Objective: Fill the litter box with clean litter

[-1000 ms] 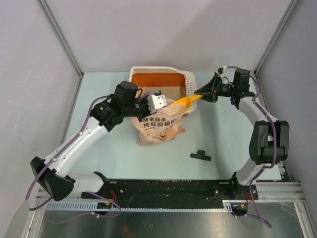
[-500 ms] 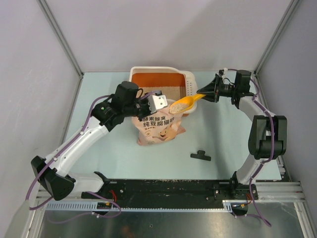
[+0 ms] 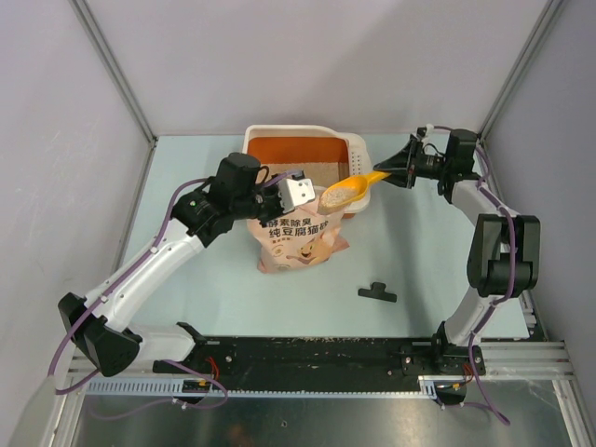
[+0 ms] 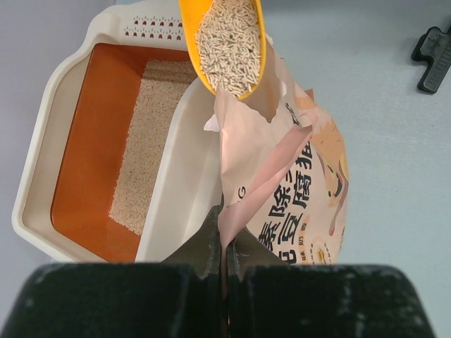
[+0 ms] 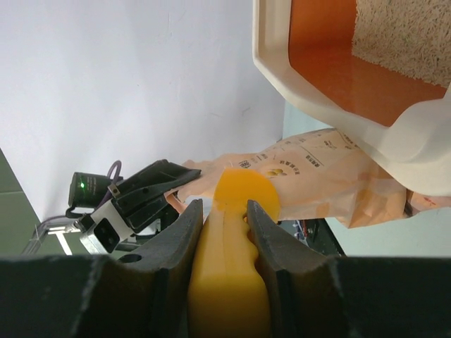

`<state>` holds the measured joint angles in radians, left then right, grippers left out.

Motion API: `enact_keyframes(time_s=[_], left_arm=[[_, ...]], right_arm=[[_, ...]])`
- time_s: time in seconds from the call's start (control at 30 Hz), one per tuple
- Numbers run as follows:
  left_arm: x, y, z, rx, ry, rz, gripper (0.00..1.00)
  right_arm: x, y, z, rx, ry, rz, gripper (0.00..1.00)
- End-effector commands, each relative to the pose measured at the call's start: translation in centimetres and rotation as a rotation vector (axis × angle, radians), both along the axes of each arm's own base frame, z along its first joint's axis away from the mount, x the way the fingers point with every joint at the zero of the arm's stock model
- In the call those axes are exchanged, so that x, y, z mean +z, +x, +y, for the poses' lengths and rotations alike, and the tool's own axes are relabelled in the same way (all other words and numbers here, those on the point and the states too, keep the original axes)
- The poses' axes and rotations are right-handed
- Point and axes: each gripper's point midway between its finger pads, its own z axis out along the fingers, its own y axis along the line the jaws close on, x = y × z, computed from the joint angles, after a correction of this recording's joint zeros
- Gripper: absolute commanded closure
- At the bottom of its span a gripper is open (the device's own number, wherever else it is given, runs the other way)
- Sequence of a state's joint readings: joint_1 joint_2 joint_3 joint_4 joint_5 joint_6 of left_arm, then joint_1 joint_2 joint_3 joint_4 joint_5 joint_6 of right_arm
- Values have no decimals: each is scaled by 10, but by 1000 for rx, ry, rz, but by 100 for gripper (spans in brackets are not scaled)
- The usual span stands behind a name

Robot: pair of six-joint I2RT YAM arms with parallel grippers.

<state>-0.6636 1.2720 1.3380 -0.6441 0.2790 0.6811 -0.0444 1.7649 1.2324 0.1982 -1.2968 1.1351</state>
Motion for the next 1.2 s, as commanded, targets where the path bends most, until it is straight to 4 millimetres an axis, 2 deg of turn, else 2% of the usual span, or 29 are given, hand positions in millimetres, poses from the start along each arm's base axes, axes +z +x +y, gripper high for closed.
enact_keyframes(time_s=[0.0, 0.43, 0.57, 0.8, 0.93, 1.17], left_arm=[[61, 12, -14, -29, -126, -199, 100], [56, 9, -15, -36, -124, -186, 100], [56, 7, -14, -38, -126, -185, 100], [49, 1, -16, -52, -133, -154, 100], [46, -1, -15, -59, -129, -152, 100], [44, -9, -8, -63, -132, -159, 100]], right_arm=[[17, 18, -3, -18, 3, -75, 100], [26, 67, -4, -68, -17, -160, 100], [22, 79, -4, -84, -29, -181, 100], [4, 104, -11, -116, -77, -224, 100], [-1, 117, -17, -149, -134, -271, 100], [-9, 139, -31, -270, -361, -346, 100]])
